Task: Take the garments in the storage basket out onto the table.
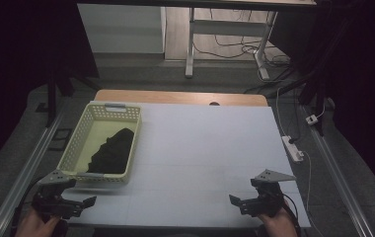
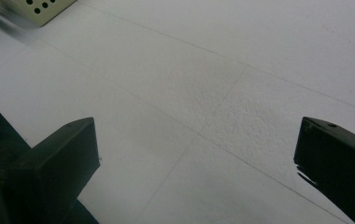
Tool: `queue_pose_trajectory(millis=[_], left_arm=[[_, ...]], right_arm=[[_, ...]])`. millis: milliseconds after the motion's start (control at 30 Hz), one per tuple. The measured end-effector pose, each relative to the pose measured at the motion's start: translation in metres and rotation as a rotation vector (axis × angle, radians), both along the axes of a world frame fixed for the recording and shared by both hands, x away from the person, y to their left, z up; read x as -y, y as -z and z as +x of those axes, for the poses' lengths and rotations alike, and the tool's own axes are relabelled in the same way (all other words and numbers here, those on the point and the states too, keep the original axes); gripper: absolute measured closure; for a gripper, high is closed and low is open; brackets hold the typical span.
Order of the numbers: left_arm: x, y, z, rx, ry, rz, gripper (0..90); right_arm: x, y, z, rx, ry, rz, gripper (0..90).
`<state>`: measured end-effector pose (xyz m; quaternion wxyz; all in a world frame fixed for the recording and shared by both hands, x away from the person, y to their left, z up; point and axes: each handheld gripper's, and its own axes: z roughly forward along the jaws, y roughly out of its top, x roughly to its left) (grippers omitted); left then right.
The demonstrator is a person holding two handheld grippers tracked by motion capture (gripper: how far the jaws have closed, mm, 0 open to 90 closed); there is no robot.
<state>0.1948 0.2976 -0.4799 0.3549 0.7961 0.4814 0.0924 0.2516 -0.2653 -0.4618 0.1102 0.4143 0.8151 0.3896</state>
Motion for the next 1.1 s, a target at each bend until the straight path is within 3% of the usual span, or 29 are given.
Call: queue_pose_trajectory(millis=[167, 267, 467, 1100], left_arm=[[-0.001, -0.001, 0.0, -0.01, 0.003, -0.034, 0.0], [0.001, -0.003, 0.0, -0.014, 0.015, -0.03, 0.5], [-0.001, -0.007, 0.0, 0.008, 0.01, -0.042, 0.9], [0.005, -0.017, 0.011, 0.032, 0.019, -0.005, 0.2]], right_arm=[[-0.001, 0.0, 0.0, -0.004, -0.005, -0.004, 0.0], [-0.001, 0.0, 0.001, -0.008, -0.002, -0.001, 0.1], [-0.001, 0.001, 0.001, -0.009, -0.011, -0.007, 0.1], [-0.003, 0.001, 0.002, -0.018, -0.019, -0.017, 0.1]])
